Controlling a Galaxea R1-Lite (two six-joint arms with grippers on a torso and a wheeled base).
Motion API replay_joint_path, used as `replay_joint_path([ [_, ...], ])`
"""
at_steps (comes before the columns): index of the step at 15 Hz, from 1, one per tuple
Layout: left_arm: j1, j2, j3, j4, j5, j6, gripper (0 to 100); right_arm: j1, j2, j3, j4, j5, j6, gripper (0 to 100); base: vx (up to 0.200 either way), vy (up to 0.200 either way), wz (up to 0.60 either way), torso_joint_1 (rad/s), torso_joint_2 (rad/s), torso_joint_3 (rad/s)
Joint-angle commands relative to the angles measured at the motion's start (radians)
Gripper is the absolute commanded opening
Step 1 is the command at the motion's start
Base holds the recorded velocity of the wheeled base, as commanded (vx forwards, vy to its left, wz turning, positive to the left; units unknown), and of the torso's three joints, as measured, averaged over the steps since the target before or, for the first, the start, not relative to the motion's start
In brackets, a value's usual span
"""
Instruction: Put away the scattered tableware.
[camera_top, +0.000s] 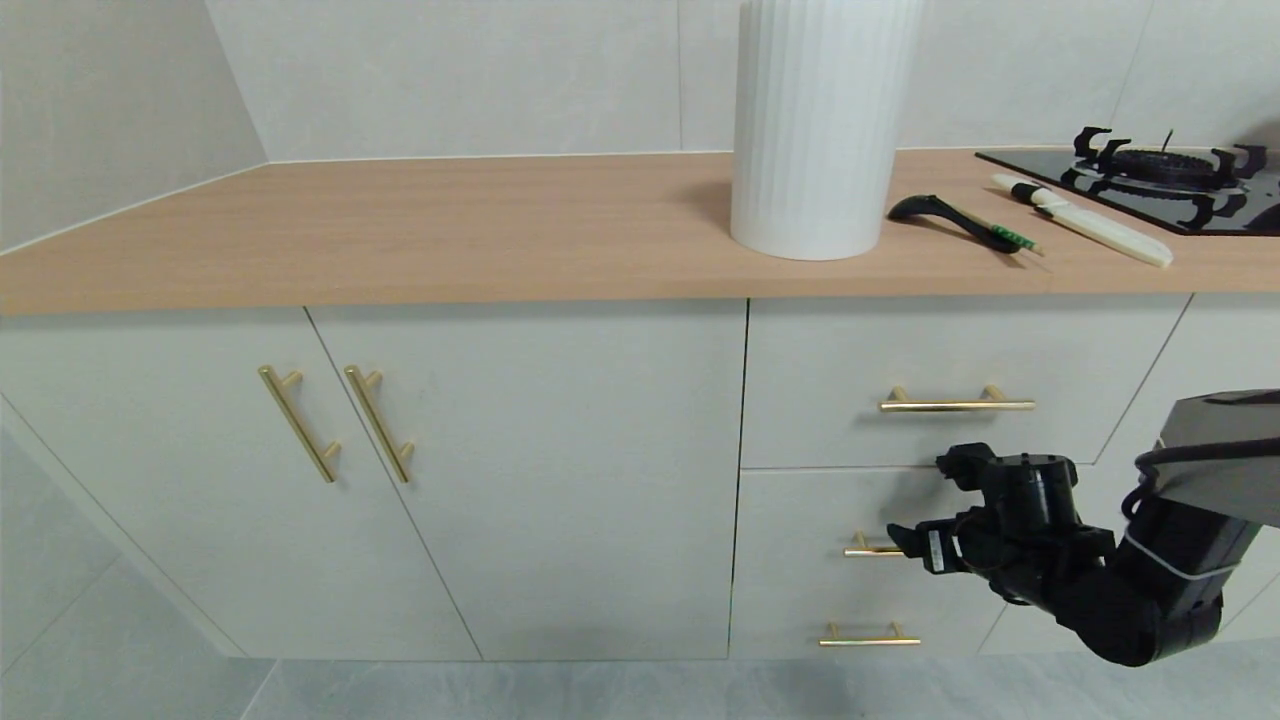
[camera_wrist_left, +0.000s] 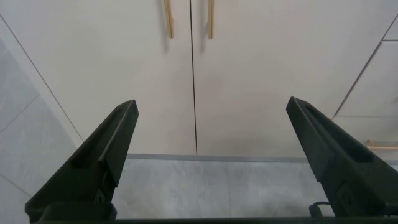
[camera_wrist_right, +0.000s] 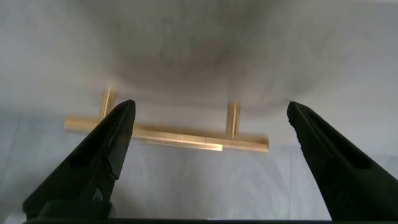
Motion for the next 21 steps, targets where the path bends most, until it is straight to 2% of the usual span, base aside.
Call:
replay_joint_path([
  [1, 0.001, 0.001, 0.000, 0.000, 0.001, -0.001, 100, 0.006, 0.060, 0.000, -0.017, -0.004, 0.000, 100, 0.000, 0.000, 0.00, 0.000, 0.00, 0.000],
  [10, 0.001, 0.001, 0.000, 0.000, 0.001, -0.001, 100, 0.006, 0.065, 0.008, 0.012, -0.003, -0.001, 100, 0.000, 0.000, 0.00, 0.000, 0.00, 0.000],
  [13, 0.001, 0.001, 0.000, 0.000, 0.001, -0.001, 100, 0.005, -0.086, 0.020, 0.222, 0.017, -0.003, 100, 0.000, 0.000, 0.00, 0.000, 0.00, 0.000],
  [15, 0.001, 0.001, 0.000, 0.000, 0.001, -0.001, 100, 0.005, -0.314, 0.012, 0.467, 0.062, -0.003, 100, 0.000, 0.000, 0.00, 0.000, 0.00, 0.000],
  [18, 0.001, 0.001, 0.000, 0.000, 0.001, -0.001, 100, 0.031, -0.701, -0.114, 0.986, 0.158, -0.001, 100, 0.000, 0.000, 0.00, 0.000, 0.00, 0.000],
  [19, 0.001, 0.001, 0.000, 0.000, 0.001, -0.001, 100, 0.038, -0.774, -0.146, 1.067, 0.175, 0.000, 100, 0.000, 0.000, 0.00, 0.000, 0.00, 0.000],
  [21, 0.001, 0.001, 0.000, 0.000, 0.001, -0.001, 100, 0.060, -0.822, -0.149, 1.070, 0.170, 0.002, 100, 0.000, 0.000, 0.00, 0.000, 0.00, 0.000],
])
